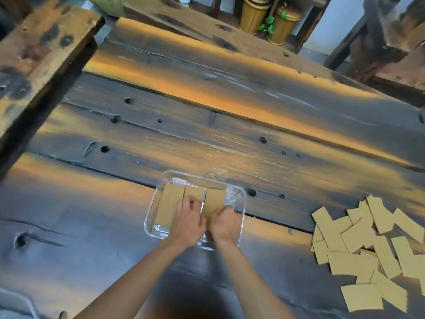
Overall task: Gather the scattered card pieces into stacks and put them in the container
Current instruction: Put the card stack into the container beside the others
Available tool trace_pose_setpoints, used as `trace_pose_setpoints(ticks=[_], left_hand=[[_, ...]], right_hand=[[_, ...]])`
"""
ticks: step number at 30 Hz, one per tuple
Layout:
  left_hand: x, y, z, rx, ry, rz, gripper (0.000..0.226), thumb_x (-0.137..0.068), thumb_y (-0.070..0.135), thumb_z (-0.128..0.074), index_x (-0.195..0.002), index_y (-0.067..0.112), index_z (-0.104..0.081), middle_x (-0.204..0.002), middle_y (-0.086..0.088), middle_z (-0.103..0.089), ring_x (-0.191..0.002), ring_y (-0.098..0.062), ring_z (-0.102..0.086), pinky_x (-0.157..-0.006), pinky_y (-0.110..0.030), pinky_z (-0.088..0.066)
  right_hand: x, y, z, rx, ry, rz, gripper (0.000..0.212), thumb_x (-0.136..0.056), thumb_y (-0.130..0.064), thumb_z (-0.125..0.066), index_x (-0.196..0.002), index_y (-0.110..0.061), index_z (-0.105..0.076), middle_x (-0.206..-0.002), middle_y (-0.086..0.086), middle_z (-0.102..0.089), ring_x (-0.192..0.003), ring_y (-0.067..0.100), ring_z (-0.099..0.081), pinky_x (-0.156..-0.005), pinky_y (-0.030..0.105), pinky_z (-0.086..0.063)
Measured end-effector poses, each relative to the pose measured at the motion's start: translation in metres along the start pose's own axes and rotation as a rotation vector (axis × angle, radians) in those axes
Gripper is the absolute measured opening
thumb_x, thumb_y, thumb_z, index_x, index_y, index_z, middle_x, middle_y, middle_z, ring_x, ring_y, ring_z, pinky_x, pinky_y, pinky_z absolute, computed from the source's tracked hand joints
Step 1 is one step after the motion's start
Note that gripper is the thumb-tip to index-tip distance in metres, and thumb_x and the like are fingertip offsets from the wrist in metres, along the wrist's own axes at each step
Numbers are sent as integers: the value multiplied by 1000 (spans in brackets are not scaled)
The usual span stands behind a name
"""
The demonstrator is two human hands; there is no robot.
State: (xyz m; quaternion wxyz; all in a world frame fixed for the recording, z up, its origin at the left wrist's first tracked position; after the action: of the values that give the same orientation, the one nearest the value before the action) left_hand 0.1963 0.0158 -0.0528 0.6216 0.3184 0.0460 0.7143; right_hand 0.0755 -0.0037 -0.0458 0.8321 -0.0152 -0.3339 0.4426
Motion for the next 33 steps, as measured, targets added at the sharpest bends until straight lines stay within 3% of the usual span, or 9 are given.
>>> trace_pose_setpoints(ticks=[2,6,11,16,19,22,26,28,33], left_hand=[[-4,0,1,-15,9,-9,67,-80,40,-16,-124,7,-55,-128,-12,-45,-114,-30,-42,-103,-39,-39],[-9,-1,4,-12,-31,-23,78,-73,45,-9,-125,8,-54,-129,-10,-44,-117,-28,-39,-105,-35,-35],[-8,-8,8,64,-43,-30,38,-93,27,-41,-125,10,-52,-130,-8,-41,-122,-25,-34,-108,-30,-30],[-5,-12,13,171,1,-86,32,-92,15,-48,-123,10,-55,-126,-5,-44,-120,-23,-42,-104,-31,-37],[0,-15,19,177,91,-116,36,-85,5,-51,-120,12,-56,-124,-3,-45,-115,-22,-47,-92,-38,-49],[2,-18,27,76,126,-130,50,-78,-1,-55,-124,16,-54,-126,-2,-44,-115,-23,-44,-81,-41,-53],[-9,-26,32,-263,-32,-127,89,-65,20,-80,-141,27,-33,-132,-3,-33,-113,-23,-37,-84,-30,-44],[-14,-29,33,-438,-100,-111,104,-64,22,-82,-146,31,-19,-137,-5,-26,-116,-23,-35,-85,-29,-39],[-19,-34,33,-664,-154,-124,108,-71,27,-79,-151,33,-6,-147,-12,-14,-123,-25,-33,-88,-30,-39]], right_hand=[[1,-4,-2,93,47,74,32,-100,-19,-37,-110,-5,-65,-113,17,-63,-111,33,-57,-87,35,-44],[2,-9,-7,277,89,167,30,-96,-12,-40,-108,-5,-66,-112,14,-64,-106,32,-59,-90,36,-44],[2,-10,-8,332,78,176,30,-98,-11,-39,-115,-3,-63,-118,15,-63,-106,34,-61,-88,38,-45],[0,-11,-8,321,57,168,30,-99,-11,-40,-124,-3,-55,-123,15,-60,-110,36,-60,-90,39,-45],[-2,-10,-8,304,42,164,31,-99,-10,-40,-126,-2,-53,-126,17,-59,-114,37,-58,-92,38,-44],[-1,-10,-6,307,41,194,32,-102,-17,-38,-125,-2,-53,-125,17,-60,-114,36,-57,-94,37,-43],[3,-8,-5,299,24,223,40,-103,-29,-35,-126,-2,-52,-125,18,-59,-117,35,-54,-101,38,-39],[6,-6,-5,279,-5,209,42,-102,-32,-37,-128,-2,-50,-126,17,-57,-119,34,-52,-103,38,-39],[11,-6,-8,298,-28,197,43,-99,-36,-41,-128,-5,-47,-130,16,-54,-124,33,-49,-107,40,-39]])
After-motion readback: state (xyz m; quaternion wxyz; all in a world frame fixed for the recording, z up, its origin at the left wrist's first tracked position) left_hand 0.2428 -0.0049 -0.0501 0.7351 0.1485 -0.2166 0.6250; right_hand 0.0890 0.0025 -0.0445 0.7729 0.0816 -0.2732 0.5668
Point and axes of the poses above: each hand's wrist, its own x-axis away from the middle knuckle, its own z-axis out of the back of the hand, y = z × x, the point moved 4 cm from there along -x, towards the middle knuckle
